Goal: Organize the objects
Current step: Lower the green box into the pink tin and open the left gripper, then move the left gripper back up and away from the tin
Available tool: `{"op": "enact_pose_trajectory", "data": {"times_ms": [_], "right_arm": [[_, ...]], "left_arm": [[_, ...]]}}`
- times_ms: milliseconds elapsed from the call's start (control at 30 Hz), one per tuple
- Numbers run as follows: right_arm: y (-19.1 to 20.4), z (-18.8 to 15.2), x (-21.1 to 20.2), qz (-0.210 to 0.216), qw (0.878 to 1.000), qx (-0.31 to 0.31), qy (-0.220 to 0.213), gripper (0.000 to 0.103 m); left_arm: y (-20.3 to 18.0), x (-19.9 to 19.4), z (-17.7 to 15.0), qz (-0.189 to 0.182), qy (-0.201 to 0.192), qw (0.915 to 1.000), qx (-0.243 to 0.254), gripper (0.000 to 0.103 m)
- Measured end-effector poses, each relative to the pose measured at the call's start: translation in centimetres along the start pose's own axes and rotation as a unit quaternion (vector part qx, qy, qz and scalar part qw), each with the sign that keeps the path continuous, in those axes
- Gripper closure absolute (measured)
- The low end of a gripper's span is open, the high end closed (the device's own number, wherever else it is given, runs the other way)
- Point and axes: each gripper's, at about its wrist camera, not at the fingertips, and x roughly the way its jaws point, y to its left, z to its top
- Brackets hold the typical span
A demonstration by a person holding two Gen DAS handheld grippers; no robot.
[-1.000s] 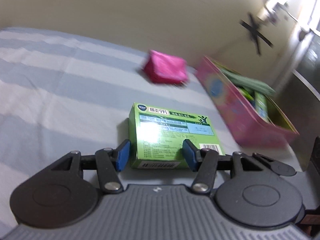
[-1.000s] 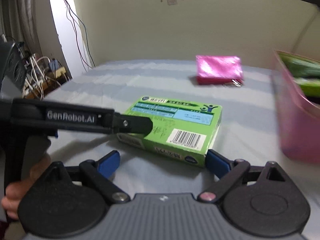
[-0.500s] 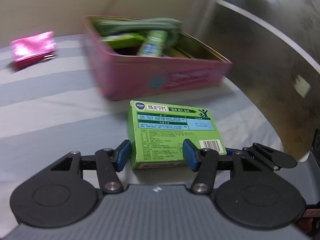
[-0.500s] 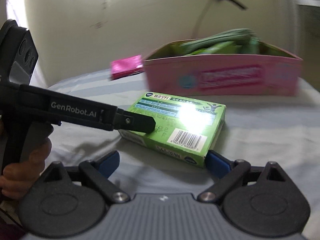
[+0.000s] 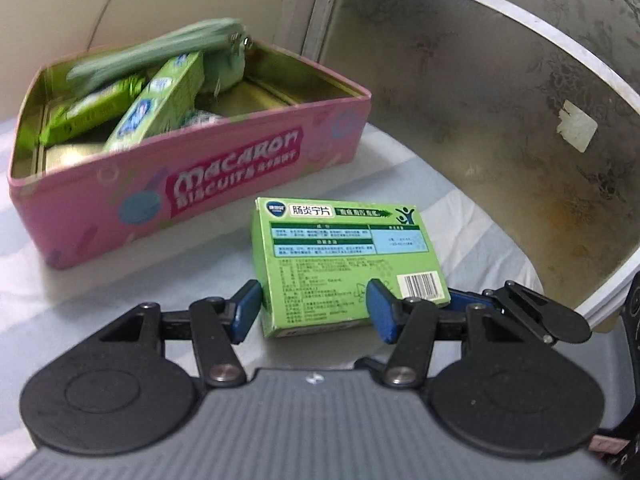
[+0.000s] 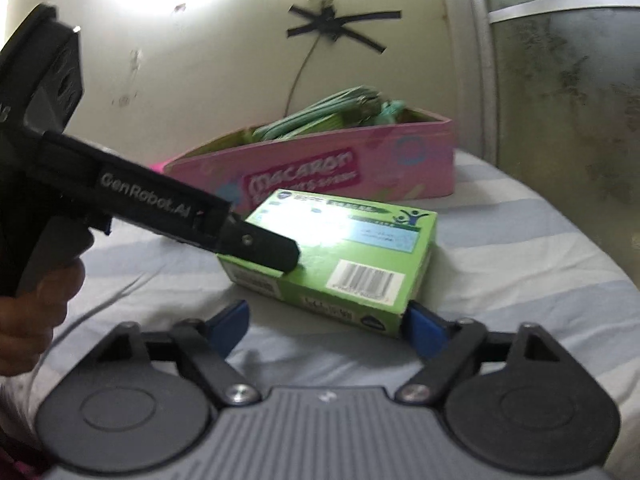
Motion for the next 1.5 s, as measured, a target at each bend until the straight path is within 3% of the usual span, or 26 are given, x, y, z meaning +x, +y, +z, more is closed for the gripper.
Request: {"op": "enact_pose_trajectory", "data": {"times_ms": [100, 333, 500, 667, 800, 900, 1100, 1333, 1500], "right_arm": [[-0.8, 0.7, -0.8, -0.004, 1.000, 0.000, -0.024, 0.033], [-1.1, 6.4, -1.1, -0.014, 0.994, -0.028, -0.105, 0.033], [-2.1, 10.4, 2.5, -0.006, 0.993, -0.033, -0.113, 0.033], [-3.0, 12.5, 6.8, 0.002, 0.995, -0.037, -0.095, 0.032], [-3.7, 12.5, 10.7, -0.021, 0.997, -0.037, -0.068, 0.019], [-3.3, 11.8, 11.7, -0.042, 0.995, -0.050, -0.082, 0.018], [-2.4, 11.1, 10.8, -0.041, 0.992, -0.055, -0.106, 0.018], [-2.1, 9.6, 7.0, -0.022, 0.990, 0.013, -0.138, 0.015], [-1.8, 7.4, 4.8, -0.006, 0.990, 0.058, -0.125, 0.013]], "left_arm": [[-1.0, -1.2, 0.8, 0.014, -0.031, 0.9993, 0.018, 0.044], [-1.7, -3.6, 5.3, 0.036, -0.108, 0.9924, 0.048, 0.043], [-0.5, -2.4, 8.2, 0.065, -0.130, 0.9885, 0.041, 0.043], [1.4, -0.1, 10.2, 0.085, -0.130, 0.9875, 0.028, 0.043], [3.0, 2.7, 10.9, 0.093, -0.110, 0.9894, 0.015, 0.043], [3.7, 3.6, 10.2, 0.110, -0.118, 0.9869, 0.002, 0.043], [3.9, 2.3, 9.7, 0.113, -0.132, 0.9847, -0.005, 0.043], [2.7, -0.2, 7.8, 0.124, -0.138, 0.9827, 0.007, 0.042], [1.4, -2.1, 5.4, 0.124, -0.134, 0.9830, 0.023, 0.042]]}}
